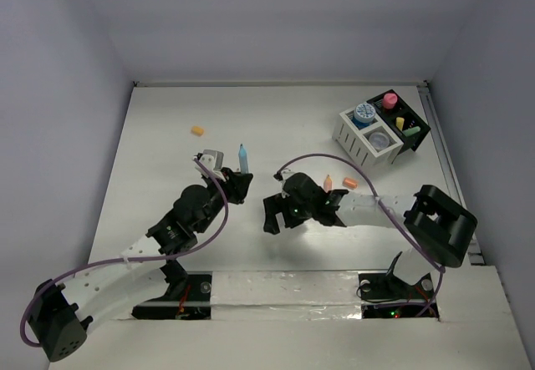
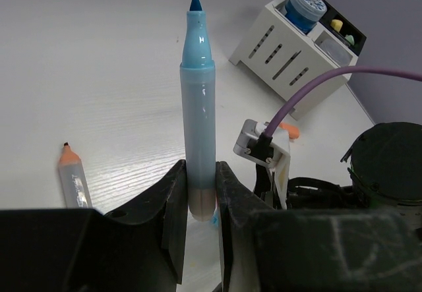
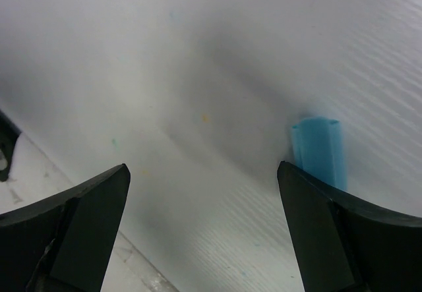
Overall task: Sort the stationery into containers
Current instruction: Pick up the pen cap from the center of the board.
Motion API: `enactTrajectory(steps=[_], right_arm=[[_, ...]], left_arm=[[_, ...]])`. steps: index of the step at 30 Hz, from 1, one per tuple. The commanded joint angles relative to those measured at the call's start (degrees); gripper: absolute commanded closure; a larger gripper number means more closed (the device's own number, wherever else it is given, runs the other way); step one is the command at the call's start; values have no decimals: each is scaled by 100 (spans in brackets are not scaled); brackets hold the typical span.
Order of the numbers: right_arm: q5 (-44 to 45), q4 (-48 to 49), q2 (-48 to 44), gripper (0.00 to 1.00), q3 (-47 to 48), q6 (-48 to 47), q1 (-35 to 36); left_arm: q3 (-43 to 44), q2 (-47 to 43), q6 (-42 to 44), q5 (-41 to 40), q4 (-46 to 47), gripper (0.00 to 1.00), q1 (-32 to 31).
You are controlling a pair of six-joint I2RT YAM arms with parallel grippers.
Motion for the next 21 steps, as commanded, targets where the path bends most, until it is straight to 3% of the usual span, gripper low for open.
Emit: enactTrajectory(steps=[1, 8, 21], right_arm=[[707, -555, -151, 0, 318, -329, 17], [1137, -740, -169, 0, 354, -497, -114], [962, -336, 296, 2, 547, -541, -431]], left_arm=[[-37, -69, -55, -37, 218, 100, -8], [-63, -131, -90, -63, 218, 100, -8], [-37, -34, -117, -19, 227, 100, -8]])
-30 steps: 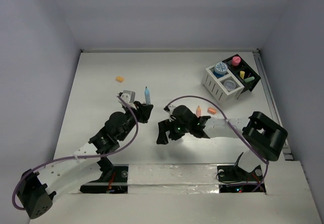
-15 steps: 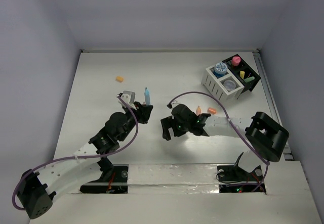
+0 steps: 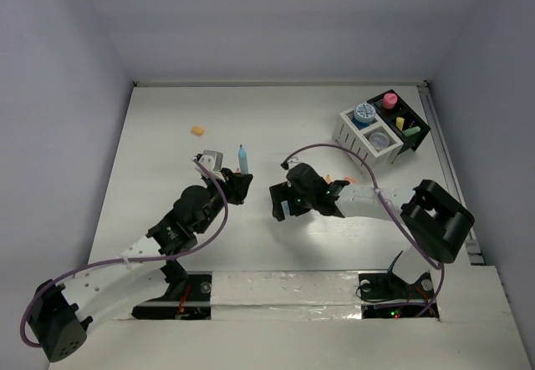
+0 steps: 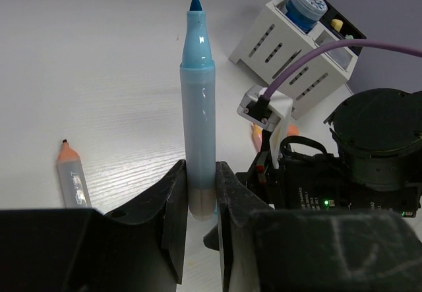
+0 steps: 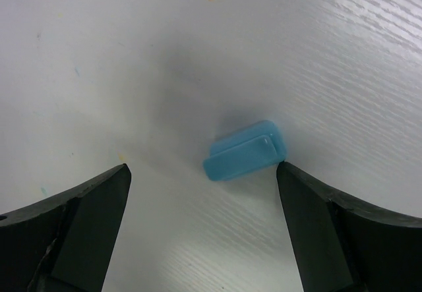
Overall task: Sort the stationery into containers
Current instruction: Pick up the pen cap from the center of the board.
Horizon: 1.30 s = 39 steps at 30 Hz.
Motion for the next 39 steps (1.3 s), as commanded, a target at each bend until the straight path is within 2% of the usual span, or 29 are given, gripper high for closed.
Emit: enactTrajectory(steps=[1, 4, 8, 11, 14, 22, 24, 26, 28, 32, 34, 36, 37, 39], right_arm=[[24, 244, 205, 4, 259, -40, 3], [77, 112, 276, 10, 364, -49, 3], [147, -19, 363, 10, 557, -128, 3], [296, -169, 477, 15, 742, -207, 3], [436, -248, 548, 30, 778, -242, 3], [665, -310, 733, 32, 795, -295, 3], [823, -424, 776, 38, 839, -348, 3], [885, -512, 847, 40, 935, -435, 3], [999, -643, 934, 46, 988, -480, 3], [1175, -819, 1014, 52, 1041, -568, 3], [1246, -863, 1032, 57, 1041, -594, 3], [1298, -907, 1058, 70, 1050, -603, 3], [1307, -908, 1067, 82, 1059, -611, 3], [1360, -925, 1058, 93, 1094, -629, 3]], left_arm=[[-2, -23, -45, -24, 227, 100, -8], [-20, -50, -45, -24, 209, 100, -8], [-46, -15, -62, -6, 280, 100, -8], [-37, -14, -80, -6, 271, 100, -8], [-46, -111, -62, -59, 201, 100, -8], [-37, -137, -45, -76, 174, 100, -8], [-37, -146, -36, -77, 165, 100, -8], [-37, -172, -36, -85, 157, 100, -8], [-37, -181, -36, -94, 148, 100, -8], [-28, -190, -27, -112, 130, 100, -8], [-28, -190, -18, -112, 113, 100, -8], [-28, -164, -18, -112, 95, 100, -8], [-20, -164, -18, -103, 104, 100, -8], [-20, -129, -36, -68, 95, 100, -8]])
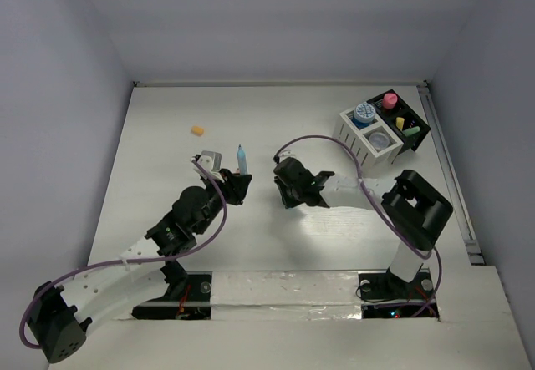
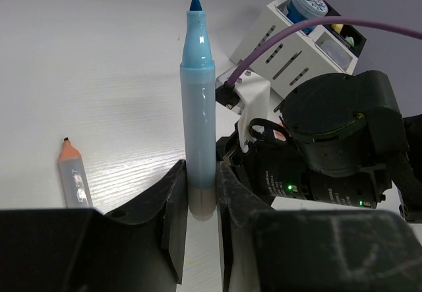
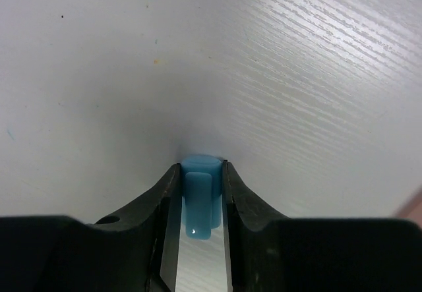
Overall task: Sort the stationery into containers
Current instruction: Pick up the pen cap from the center of the board.
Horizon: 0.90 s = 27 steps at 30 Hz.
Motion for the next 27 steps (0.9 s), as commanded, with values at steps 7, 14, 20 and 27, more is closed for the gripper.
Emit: enactTrajectory(steps=[7, 14, 20, 27], right_arm=[[498, 207, -835, 100, 176, -111, -54], [893, 1383, -2154, 100, 370, -252, -106], [727, 2306, -2429, 100, 642, -155, -106], [41, 2756, -2350, 100, 870, 240, -106]], left_arm=[[-96, 270, -277, 287, 496, 100, -8], [-193, 569, -515, 613, 962, 100, -8], [-35, 947, -559, 1087, 1279, 100, -8], [88, 1369, -559, 1387, 1569, 100, -61]])
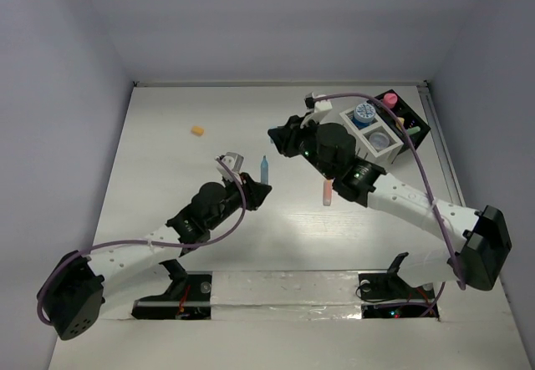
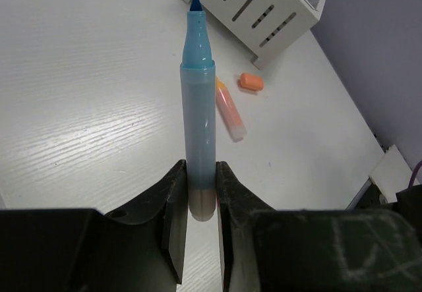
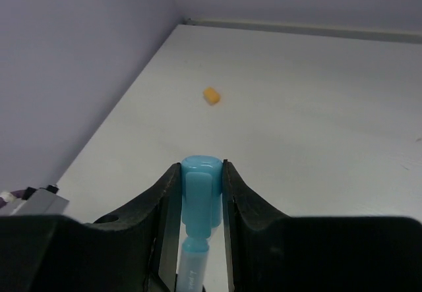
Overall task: Sort the stationery into containers
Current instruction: Pick up the pen cap from the center of the board.
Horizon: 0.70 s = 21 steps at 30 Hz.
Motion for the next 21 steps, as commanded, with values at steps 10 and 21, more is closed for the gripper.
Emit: enactTrajectory(steps=[10, 21], right_arm=[[-463, 692, 461, 100, 430, 427, -32], [-524, 657, 470, 100, 236, 524, -32]], left_arm=[[388, 95, 1, 215, 597, 100, -85], [520, 16, 106, -13, 378, 100, -85]])
